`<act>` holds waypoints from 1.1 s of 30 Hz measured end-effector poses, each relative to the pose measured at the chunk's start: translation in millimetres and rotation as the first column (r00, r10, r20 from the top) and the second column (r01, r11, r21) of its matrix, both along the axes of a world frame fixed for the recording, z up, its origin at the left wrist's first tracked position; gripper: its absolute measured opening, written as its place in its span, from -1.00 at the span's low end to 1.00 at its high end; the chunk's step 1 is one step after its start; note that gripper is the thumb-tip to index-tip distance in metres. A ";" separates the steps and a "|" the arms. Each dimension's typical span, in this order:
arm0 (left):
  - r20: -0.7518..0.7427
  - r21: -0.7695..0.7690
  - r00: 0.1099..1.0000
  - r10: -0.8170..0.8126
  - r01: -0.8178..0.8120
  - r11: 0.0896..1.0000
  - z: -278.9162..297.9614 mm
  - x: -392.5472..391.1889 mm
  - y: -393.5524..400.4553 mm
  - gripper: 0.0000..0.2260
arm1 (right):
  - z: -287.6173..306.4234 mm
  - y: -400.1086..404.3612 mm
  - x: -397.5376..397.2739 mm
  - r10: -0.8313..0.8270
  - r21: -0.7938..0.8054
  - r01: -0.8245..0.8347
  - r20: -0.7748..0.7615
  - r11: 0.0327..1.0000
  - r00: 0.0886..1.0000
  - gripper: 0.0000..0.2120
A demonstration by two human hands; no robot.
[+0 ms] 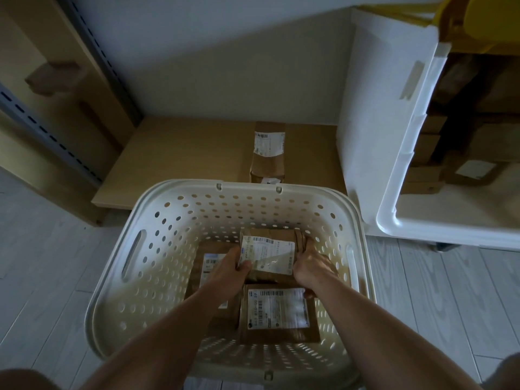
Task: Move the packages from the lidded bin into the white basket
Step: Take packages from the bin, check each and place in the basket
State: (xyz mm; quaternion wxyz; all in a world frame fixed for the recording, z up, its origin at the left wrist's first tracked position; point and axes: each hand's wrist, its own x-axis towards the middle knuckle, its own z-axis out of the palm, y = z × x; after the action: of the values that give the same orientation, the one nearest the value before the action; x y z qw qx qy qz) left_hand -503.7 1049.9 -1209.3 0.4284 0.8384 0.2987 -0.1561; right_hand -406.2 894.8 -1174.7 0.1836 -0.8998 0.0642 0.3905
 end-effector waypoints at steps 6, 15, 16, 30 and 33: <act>-0.005 0.097 1.000 -0.029 0.029 0.995 -5.8 -0.4 -0.5 -0.72 | -2.6 -3.4 7.0 0.025 0.002 -0.025 -0.024 1.000 0.999 -0.35; -0.002 0.132 0.998 -0.067 0.066 0.989 -6.2 4.6 -0.1 -0.70 | -10.8 1.0 12.1 -0.029 -0.067 0.025 -0.067 0.997 0.997 -0.47; -0.011 0.168 0.995 -0.096 0.096 0.981 -7.2 4.9 -0.5 -0.70 | -14.4 3.5 12.4 -0.032 -0.074 0.027 -0.060 0.997 0.998 -0.46; -0.020 0.283 0.996 -0.088 0.091 0.955 -21.2 18.7 -17.2 -0.75 | -47.9 7.0 27.0 -0.071 -0.046 0.066 -0.123 0.997 0.990 -0.36; -0.029 0.264 0.997 -0.066 0.071 0.962 -24.0 16.7 -17.4 -0.76 | -43.8 7.1 26.2 -0.085 -0.019 0.084 -0.125 0.996 0.988 -0.41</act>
State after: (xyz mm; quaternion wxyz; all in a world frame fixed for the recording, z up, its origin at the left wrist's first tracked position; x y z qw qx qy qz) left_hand -487.1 1032.5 -1233.3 0.3039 0.8963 0.2919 -0.1380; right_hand -379.9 901.9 -1218.5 0.1895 -0.8711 0.1163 0.4378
